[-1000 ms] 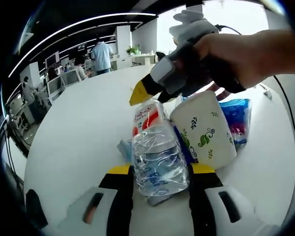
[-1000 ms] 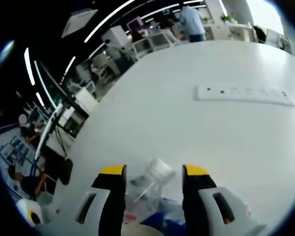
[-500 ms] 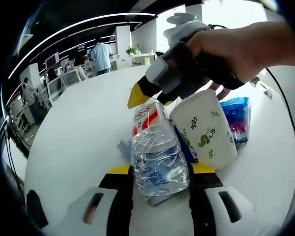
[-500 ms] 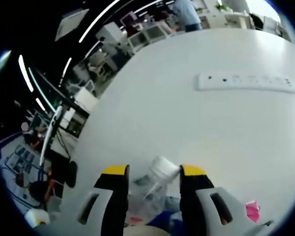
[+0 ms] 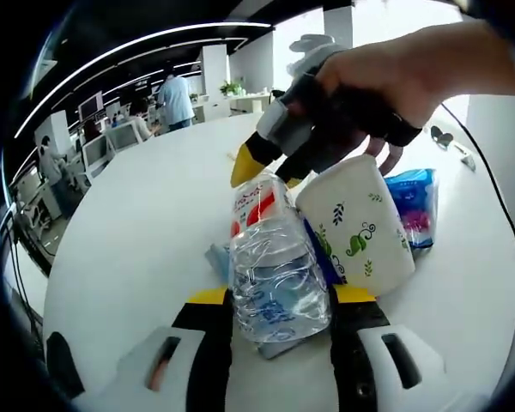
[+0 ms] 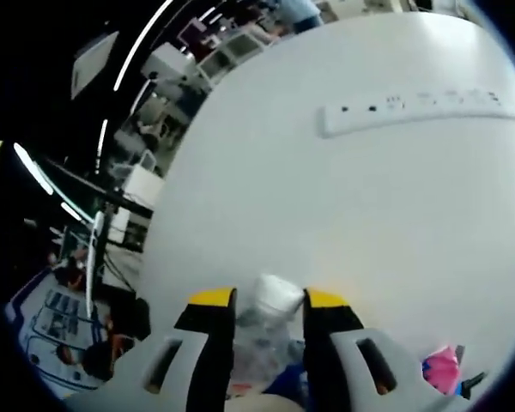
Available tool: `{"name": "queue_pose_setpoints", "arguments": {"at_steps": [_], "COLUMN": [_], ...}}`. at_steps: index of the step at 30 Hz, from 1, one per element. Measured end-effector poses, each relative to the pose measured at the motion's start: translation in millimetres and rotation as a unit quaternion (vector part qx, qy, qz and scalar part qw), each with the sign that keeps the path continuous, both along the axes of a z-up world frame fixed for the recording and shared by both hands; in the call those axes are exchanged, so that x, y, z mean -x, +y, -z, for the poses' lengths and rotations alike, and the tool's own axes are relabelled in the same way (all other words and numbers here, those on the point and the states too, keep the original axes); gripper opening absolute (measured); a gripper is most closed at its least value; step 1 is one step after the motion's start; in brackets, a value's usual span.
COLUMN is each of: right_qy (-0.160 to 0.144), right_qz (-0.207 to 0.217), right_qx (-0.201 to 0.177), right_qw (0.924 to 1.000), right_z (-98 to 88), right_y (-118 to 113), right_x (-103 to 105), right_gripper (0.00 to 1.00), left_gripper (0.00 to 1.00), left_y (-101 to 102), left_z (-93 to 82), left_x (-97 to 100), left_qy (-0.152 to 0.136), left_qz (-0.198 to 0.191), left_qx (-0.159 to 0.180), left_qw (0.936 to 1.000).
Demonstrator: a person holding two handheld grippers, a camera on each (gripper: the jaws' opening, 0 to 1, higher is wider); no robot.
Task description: Arrange the tabletop items into an orderly group along one side of the table until the central work area is clear of visible clutter.
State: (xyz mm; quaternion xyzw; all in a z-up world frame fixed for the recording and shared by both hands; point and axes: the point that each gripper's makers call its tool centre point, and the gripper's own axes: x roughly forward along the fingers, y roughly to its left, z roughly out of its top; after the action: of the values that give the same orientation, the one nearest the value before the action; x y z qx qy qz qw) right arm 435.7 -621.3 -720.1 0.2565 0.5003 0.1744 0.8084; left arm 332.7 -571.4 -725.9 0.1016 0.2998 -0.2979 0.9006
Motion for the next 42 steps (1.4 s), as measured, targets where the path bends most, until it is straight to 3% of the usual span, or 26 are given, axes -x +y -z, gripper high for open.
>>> {"name": "queue_pose_setpoints", "arguments": {"at_steps": [6, 15, 20, 42], "right_qy": [0.024, 0.043, 0.068, 0.057], "right_qz": [0.022, 0.03, 0.029, 0.062], "right_qx": [-0.018, -0.031, -0.047, -0.058], "right_qw": [0.9993, 0.9982, 0.9962, 0.9948], "right_z": [0.9, 1.0, 3.0, -2.4], "right_y": [-1.0, 0.1, 4.0, 1.5], "right_x": [0.3, 2.0, 5.4, 3.0], "right_gripper": [0.24, 0.22, 0.24, 0.19], "left_gripper": [0.43, 0.43, 0.43, 0.43], "left_y": [0.6, 0.7, 0.3, -1.2], "left_z": [0.6, 1.7, 1.6, 3.6], "left_x": [0.1, 0.0, -0.4, 0.1], "left_qy": [0.001, 0.001, 0.001, 0.003], "left_qz": [0.001, 0.003, 0.005, 0.006], "left_qx": [0.001, 0.001, 0.007, 0.005], "left_qw": [1.0, 1.0, 1.0, 1.0]}}
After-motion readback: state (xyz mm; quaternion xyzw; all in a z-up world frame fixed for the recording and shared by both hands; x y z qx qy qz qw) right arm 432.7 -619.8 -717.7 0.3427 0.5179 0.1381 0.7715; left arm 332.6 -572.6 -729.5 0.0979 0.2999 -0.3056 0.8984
